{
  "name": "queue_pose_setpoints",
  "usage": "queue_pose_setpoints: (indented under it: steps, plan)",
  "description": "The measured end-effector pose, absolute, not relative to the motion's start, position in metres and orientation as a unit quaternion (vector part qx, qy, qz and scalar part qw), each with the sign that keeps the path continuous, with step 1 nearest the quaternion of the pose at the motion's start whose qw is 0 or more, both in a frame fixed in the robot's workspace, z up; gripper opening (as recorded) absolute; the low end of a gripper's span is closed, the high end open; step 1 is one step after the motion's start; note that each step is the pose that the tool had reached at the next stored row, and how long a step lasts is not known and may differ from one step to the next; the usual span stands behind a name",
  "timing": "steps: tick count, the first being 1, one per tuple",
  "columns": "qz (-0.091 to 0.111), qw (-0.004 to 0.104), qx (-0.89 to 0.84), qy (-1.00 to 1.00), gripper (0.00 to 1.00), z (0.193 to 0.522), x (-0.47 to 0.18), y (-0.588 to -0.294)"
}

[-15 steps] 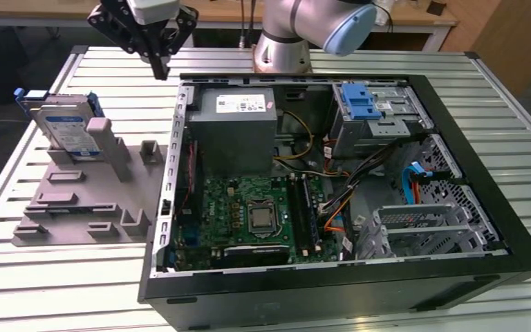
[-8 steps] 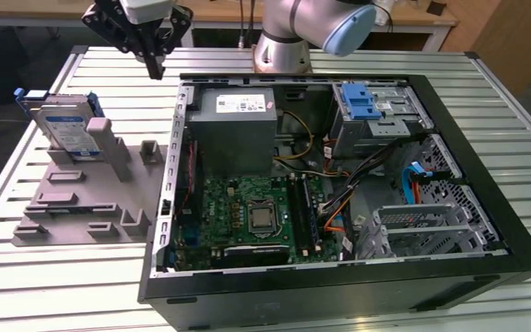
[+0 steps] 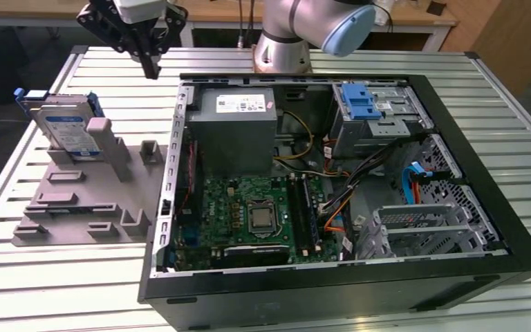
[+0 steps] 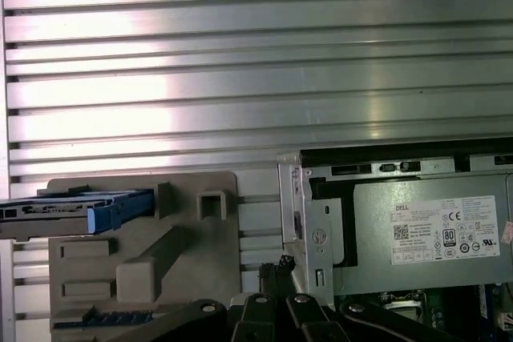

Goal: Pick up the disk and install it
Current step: 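Reach for the disk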

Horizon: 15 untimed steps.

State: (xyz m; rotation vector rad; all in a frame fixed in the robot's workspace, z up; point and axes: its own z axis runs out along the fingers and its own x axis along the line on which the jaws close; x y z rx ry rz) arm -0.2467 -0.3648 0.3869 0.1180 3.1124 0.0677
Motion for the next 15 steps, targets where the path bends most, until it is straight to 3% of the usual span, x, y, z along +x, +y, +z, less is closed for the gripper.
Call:
queue_pose_setpoints:
  steps: [15]
  plan:
    - [0.022,0.013,0.038,0.999,0.11,0.386,-0.259,-0.362]
